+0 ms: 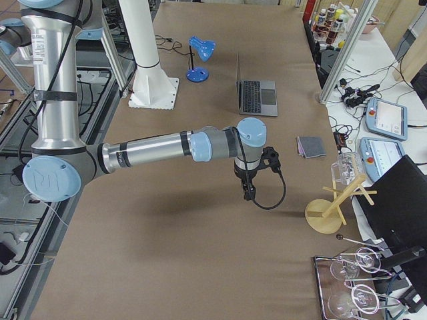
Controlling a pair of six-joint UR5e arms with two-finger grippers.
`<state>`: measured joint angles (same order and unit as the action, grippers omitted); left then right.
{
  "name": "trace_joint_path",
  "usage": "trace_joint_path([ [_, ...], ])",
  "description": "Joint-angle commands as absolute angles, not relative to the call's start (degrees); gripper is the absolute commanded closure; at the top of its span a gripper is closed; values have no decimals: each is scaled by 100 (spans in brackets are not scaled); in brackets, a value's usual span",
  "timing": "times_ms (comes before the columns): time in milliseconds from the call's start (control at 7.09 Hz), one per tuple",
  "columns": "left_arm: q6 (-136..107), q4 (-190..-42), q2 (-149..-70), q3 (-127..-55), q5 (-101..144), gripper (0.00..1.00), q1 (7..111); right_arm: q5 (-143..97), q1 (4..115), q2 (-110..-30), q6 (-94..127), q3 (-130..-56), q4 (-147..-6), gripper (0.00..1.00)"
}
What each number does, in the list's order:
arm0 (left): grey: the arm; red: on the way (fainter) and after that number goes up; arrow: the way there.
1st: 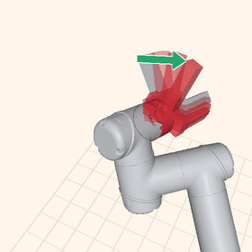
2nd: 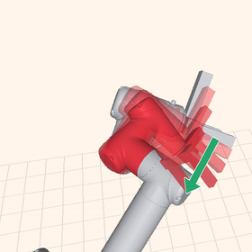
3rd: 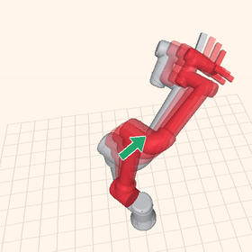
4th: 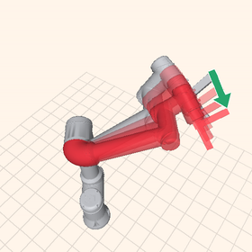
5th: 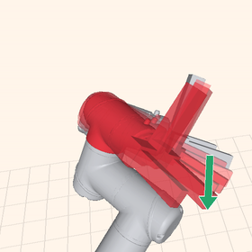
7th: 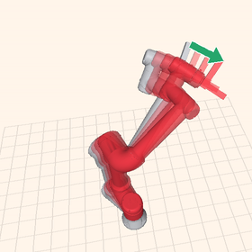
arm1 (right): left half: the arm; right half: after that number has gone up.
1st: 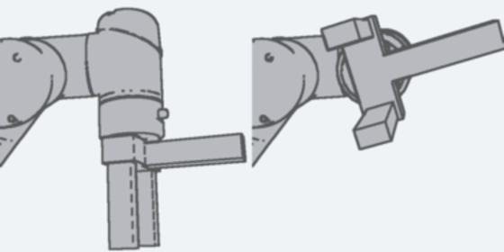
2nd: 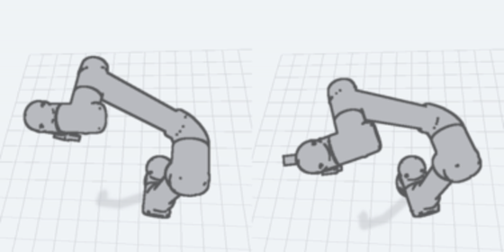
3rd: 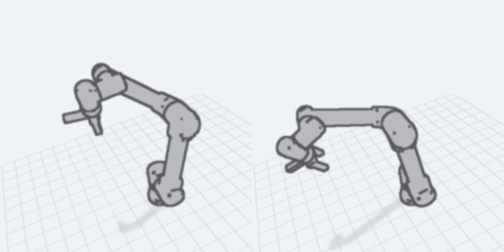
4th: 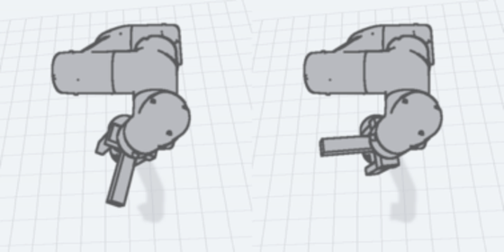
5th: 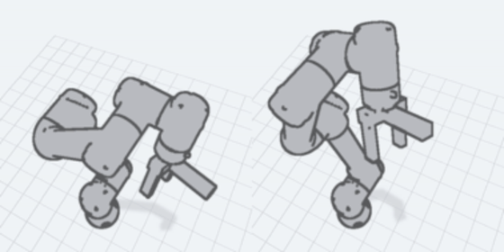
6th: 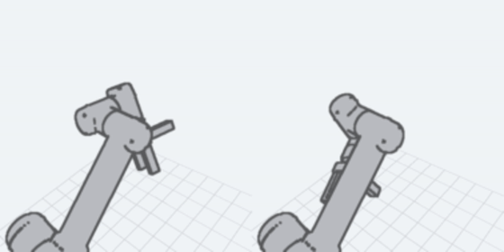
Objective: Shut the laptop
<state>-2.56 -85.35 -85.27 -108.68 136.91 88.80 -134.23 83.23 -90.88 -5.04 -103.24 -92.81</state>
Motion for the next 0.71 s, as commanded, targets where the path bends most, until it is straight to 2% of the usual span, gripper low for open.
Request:
trace_joint_path([
  [0, -255, -8622, -8421, -10863, 13693, 2, 8868, -13430, 8323, -9097, -510, -10327, -9281, 0],
  [564, -281, -8692, -8402, -10864, 13729, 2, 8868, -13430, 8323, -9141, -510, -10336, -9272, 0],
])
